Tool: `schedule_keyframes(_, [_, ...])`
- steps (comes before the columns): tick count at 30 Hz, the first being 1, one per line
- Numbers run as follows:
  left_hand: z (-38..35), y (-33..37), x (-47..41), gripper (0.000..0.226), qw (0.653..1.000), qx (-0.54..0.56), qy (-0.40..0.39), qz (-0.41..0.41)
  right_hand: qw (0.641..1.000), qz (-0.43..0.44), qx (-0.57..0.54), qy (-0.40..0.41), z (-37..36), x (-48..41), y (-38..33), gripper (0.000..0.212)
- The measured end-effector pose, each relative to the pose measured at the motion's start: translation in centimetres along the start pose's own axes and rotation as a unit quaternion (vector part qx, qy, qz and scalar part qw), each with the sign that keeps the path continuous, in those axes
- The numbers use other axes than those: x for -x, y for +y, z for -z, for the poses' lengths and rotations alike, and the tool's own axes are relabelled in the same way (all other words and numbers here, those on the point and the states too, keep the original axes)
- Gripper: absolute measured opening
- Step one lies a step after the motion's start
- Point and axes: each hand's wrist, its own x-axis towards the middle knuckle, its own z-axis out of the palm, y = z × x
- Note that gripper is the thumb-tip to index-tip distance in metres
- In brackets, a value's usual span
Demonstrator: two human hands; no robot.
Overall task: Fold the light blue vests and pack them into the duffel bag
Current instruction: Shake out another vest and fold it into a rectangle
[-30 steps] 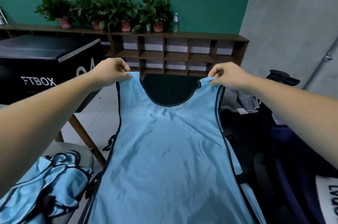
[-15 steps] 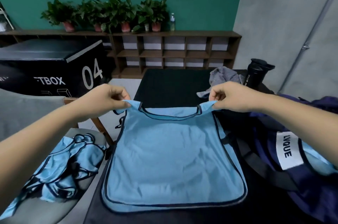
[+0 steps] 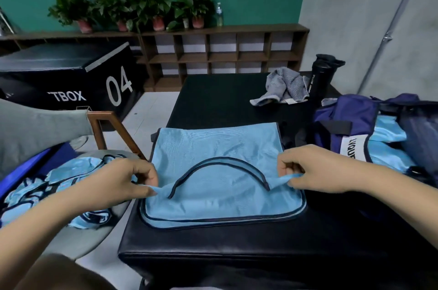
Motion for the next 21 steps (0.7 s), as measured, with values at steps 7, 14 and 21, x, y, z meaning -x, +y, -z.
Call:
schedule_keyframes(7, [-2.4, -0.6, 1.0, 0.015, 0.998, -0.025, -0.054, 0.002, 0.997, -0.011, 0.003, -0.07, -2.4, 1.5, 1.3, 0.029])
schedule_keyframes(14, [-3.5, -1.1, 1.7, 0.017, 0.995, -0.029, -0.087, 0.026, 0.993, -0.028, 0.02, -0.117, -3.8, 2.1, 2.6, 0.033])
schedule_keyframes(21, [-3.3, -0.4, 1.6, 0.005, 0.994, 0.022, -0.097, 0.055, 0.994, -0.009, 0.009, -0.105, -3.9, 2.2, 2.7, 0.027])
